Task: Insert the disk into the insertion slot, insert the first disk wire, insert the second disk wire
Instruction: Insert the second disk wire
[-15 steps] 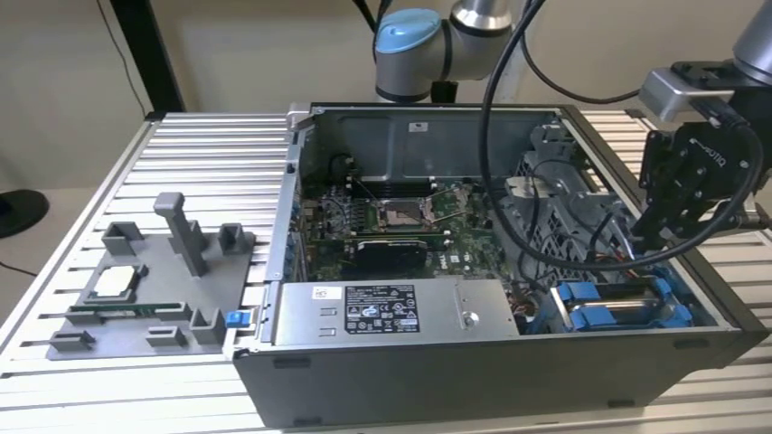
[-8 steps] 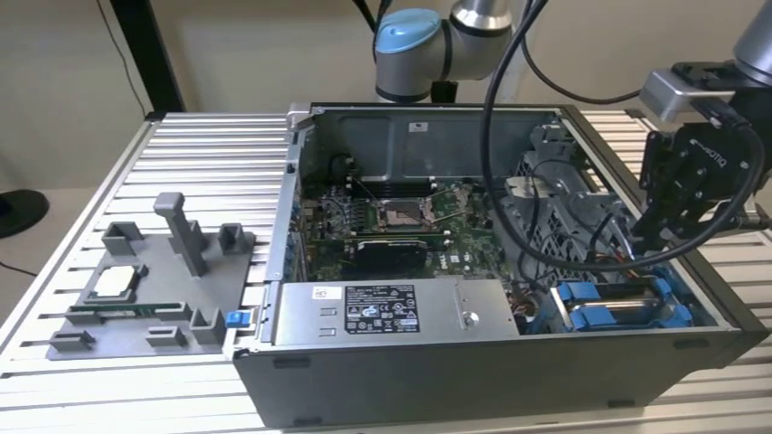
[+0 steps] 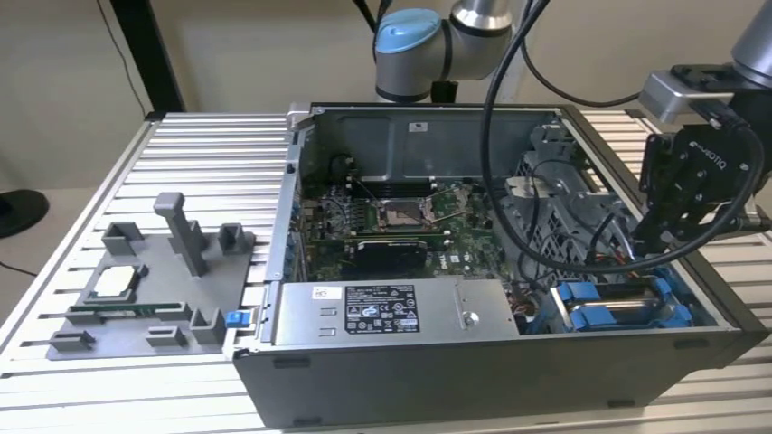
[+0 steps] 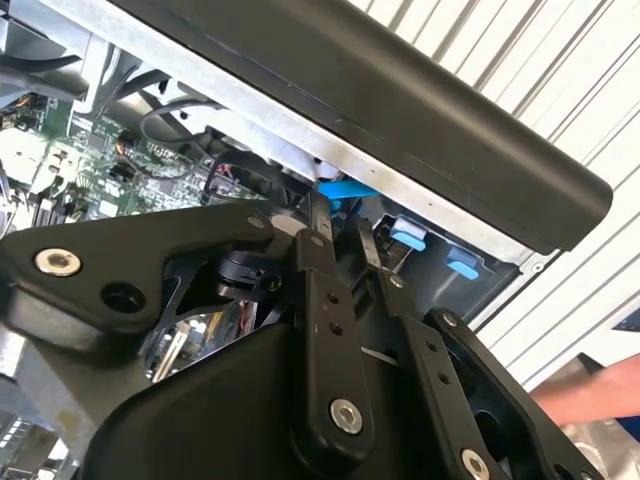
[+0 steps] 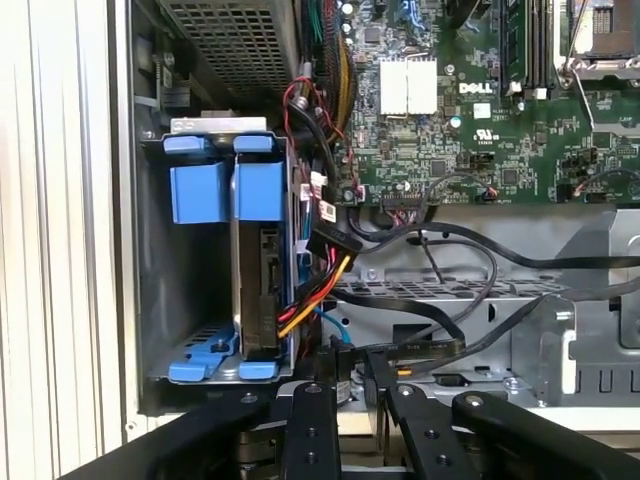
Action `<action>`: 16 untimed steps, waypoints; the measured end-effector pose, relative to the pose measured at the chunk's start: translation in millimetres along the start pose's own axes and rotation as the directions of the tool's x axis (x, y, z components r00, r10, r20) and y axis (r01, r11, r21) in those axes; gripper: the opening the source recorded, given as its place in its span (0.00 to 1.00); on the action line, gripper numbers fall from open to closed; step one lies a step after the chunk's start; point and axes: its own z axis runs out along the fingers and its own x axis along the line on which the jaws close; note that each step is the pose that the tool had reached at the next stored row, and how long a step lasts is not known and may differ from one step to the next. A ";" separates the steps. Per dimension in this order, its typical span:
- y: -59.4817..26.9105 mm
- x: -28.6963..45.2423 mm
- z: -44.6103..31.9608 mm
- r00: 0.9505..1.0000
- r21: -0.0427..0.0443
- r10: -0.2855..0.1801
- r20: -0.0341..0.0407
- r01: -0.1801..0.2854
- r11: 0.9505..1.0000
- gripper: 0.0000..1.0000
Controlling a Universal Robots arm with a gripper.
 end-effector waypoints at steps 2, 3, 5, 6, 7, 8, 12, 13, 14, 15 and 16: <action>0.0 0.0 0.0 1.000 0.000 0.000 0.000 0.000 1.000 1.00; 0.0 -0.1 0.0 1.000 0.000 0.000 0.000 0.000 1.000 0.00; 0.0 -0.1 0.0 1.000 0.000 0.000 0.000 0.000 1.000 0.00; 0.0 -0.1 0.0 1.000 0.000 0.000 0.000 0.000 1.000 0.00; 0.0 0.1 -0.1 1.000 0.000 0.000 0.001 0.000 1.000 0.00; 0.2 1.1 -0.9 1.000 0.000 0.000 0.006 0.000 1.000 0.00; 2.1 8.4 -5.3 1.000 -0.001 -0.001 0.027 0.001 1.000 0.00; 3.0 10.6 -6.0 1.000 -0.002 -0.001 0.030 0.001 1.000 0.00; 4.2 12.7 -6.4 0.999 -0.002 -0.001 0.033 0.001 1.000 0.00; 5.8 14.9 -6.6 0.999 -0.002 -0.001 0.034 0.002 1.000 0.00; 7.5 17.0 -6.6 0.999 -0.002 -0.002 0.036 0.002 1.000 0.00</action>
